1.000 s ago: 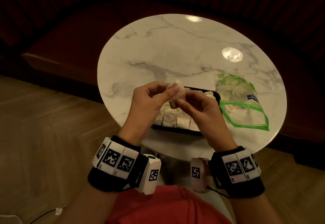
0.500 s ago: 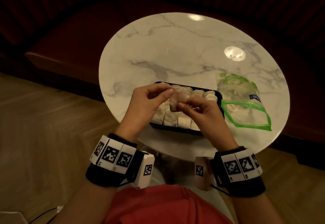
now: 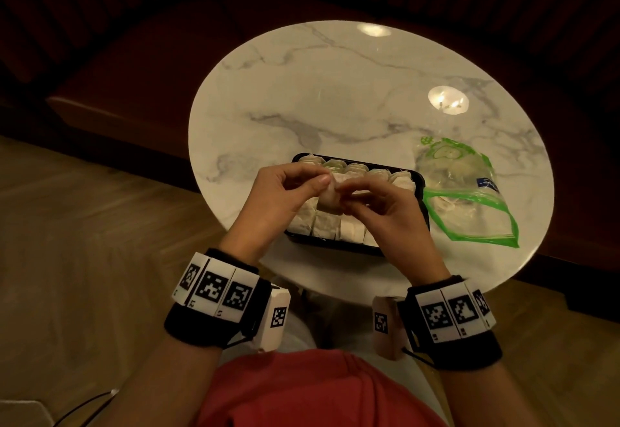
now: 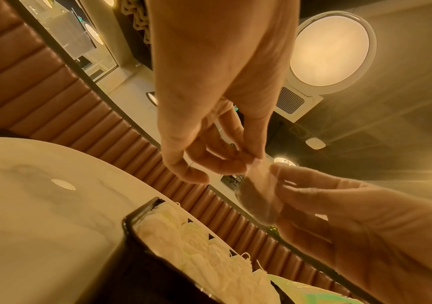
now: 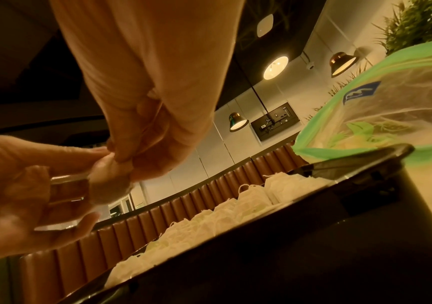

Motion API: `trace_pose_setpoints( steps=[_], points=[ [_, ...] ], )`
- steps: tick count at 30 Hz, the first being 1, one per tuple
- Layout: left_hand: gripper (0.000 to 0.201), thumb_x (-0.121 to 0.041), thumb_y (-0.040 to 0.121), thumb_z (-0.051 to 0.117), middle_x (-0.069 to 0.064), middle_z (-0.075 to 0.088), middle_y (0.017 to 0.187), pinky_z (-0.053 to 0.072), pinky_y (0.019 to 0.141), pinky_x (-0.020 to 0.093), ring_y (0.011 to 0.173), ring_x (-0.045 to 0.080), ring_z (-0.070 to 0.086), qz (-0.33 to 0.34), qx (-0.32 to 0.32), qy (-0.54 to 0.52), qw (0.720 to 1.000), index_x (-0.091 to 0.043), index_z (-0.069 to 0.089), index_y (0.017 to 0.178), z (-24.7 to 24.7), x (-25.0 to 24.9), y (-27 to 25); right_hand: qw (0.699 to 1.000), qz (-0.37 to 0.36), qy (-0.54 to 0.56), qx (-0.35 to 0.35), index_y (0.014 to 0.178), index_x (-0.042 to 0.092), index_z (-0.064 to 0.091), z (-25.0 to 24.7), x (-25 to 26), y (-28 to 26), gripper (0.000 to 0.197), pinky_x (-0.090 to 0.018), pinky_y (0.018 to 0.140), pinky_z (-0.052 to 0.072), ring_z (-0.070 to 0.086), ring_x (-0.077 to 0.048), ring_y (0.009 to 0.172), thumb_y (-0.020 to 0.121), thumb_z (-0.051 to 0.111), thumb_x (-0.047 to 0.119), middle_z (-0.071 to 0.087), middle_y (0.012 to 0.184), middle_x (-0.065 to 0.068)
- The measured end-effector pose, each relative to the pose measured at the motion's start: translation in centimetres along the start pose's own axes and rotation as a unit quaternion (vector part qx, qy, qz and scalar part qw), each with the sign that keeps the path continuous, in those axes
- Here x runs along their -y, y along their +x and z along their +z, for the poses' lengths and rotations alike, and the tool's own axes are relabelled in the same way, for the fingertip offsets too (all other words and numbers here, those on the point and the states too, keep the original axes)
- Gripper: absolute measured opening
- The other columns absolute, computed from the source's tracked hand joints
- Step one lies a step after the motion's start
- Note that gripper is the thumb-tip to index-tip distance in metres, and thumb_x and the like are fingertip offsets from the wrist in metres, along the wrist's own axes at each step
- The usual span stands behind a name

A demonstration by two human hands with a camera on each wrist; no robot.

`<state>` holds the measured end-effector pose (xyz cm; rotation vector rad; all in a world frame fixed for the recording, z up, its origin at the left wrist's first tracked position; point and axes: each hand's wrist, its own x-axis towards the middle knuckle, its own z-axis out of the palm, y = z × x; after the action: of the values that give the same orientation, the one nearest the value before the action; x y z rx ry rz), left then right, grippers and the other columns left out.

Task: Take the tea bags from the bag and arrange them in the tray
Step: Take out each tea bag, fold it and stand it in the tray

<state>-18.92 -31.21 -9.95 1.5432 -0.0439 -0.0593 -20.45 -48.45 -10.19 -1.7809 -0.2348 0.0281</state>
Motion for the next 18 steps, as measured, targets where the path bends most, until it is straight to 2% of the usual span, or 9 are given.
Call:
trace_pose_setpoints(
  steps=[3, 5, 7, 9, 10, 12, 15, 18],
  points=[
    [0.015, -0.003, 0.089, 0.065, -0.002, 0.074, 0.090, 0.053, 0.081, 0.018, 0.087, 0.008, 0.068, -0.012, 0.001, 0.004, 1.000, -0.016, 0.073, 0.093, -0.3, 0.3, 0.0, 1.000, 0.009, 0.005, -0.002, 0.103, 0.014, 0.071, 0.0, -0.2, 0.1, 0.025, -0.022, 0.084, 0.053, 0.069, -0.013, 0.096, 0.086, 0.066, -0.004, 0.071, 0.103, 0.000],
    [0.013, -0.005, 0.091, 0.064, -0.001, 0.073, 0.094, 0.052, 0.080, 0.017, 0.087, 0.006, 0.067, -0.026, -0.022, 0.021, 0.999, -0.012, 0.072, 0.098, -0.7, 0.8, 0.2, 0.999, 0.045, 0.000, 0.006, 0.107, 0.013, 0.070, -0.3, -0.5, 0.2, 0.027, -0.020, 0.082, 0.053, 0.069, -0.012, 0.095, 0.084, 0.070, -0.001, 0.070, 0.108, 0.001],
    [0.013, -0.009, 0.093, 0.062, -0.002, 0.071, 0.099, 0.049, 0.078, 0.015, 0.089, 0.006, 0.065, -0.041, -0.044, 0.079, 0.995, -0.015, 0.071, 0.102, -1.3, 1.6, 0.4, 0.996, 0.087, -0.022, 0.017, 0.112, 0.014, 0.069, -0.5, -0.9, 0.4, 0.033, -0.019, 0.081, 0.053, 0.068, -0.013, 0.095, 0.082, 0.074, 0.002, 0.067, 0.115, 0.002],
    [0.020, -0.012, 0.095, 0.061, 0.000, 0.065, 0.107, 0.047, 0.075, 0.012, 0.090, 0.009, 0.062, -0.066, -0.048, 0.151, 0.985, -0.016, 0.067, 0.113, -1.8, 2.4, 0.6, 0.991, 0.115, -0.055, 0.031, 0.115, 0.015, 0.068, -0.6, -1.6, 0.6, 0.035, -0.017, 0.079, 0.053, 0.067, -0.007, 0.094, 0.082, 0.073, 0.003, 0.065, 0.118, 0.004],
    [0.028, -0.013, 0.095, 0.060, 0.001, 0.061, 0.112, 0.047, 0.075, 0.014, 0.089, 0.010, 0.061, -0.086, -0.044, 0.179, 0.979, -0.016, 0.063, 0.123, -2.0, 2.8, 0.5, 0.988, 0.128, -0.075, 0.045, 0.115, 0.017, 0.067, -0.6, -1.9, 0.7, 0.036, -0.015, 0.078, 0.053, 0.066, -0.004, 0.092, 0.083, 0.073, 0.003, 0.064, 0.118, 0.006],
    [0.042, -0.013, 0.096, 0.059, 0.002, 0.054, 0.117, 0.047, 0.083, 0.026, 0.094, 0.017, 0.058, -0.122, -0.030, 0.205, 0.971, -0.014, 0.053, 0.137, -2.2, 3.6, 0.2, 0.979, 0.140, -0.127, 0.070, 0.116, 0.021, 0.067, -0.6, -2.5, 0.9, 0.036, -0.013, 0.076, 0.052, 0.065, -0.001, 0.091, 0.084, 0.072, 0.004, 0.062, 0.118, 0.008],
    [0.046, -0.005, 0.096, 0.055, 0.004, 0.057, 0.114, 0.051, 0.097, 0.042, 0.104, 0.029, 0.062, -0.128, -0.009, 0.216, 0.968, -0.016, 0.051, 0.140, -2.2, 4.3, 0.0, 0.973, 0.134, -0.171, 0.082, 0.119, 0.021, 0.064, -0.3, -3.1, 1.1, 0.037, -0.014, 0.075, 0.052, 0.066, -0.009, 0.094, 0.086, 0.069, 0.005, 0.063, 0.116, 0.004],
    [0.045, -0.003, 0.097, 0.053, 0.003, 0.059, 0.111, 0.051, 0.097, 0.045, 0.099, 0.027, 0.063, -0.130, -0.006, 0.221, 0.966, -0.017, 0.052, 0.140, -2.1, 4.3, 0.0, 0.965, 0.125, -0.210, 0.098, 0.124, 0.018, 0.063, 0.4, -3.4, 1.3, 0.037, -0.009, 0.070, 0.049, 0.065, -0.010, 0.094, 0.089, 0.066, 0.006, 0.063, 0.115, 0.001]
  ],
)
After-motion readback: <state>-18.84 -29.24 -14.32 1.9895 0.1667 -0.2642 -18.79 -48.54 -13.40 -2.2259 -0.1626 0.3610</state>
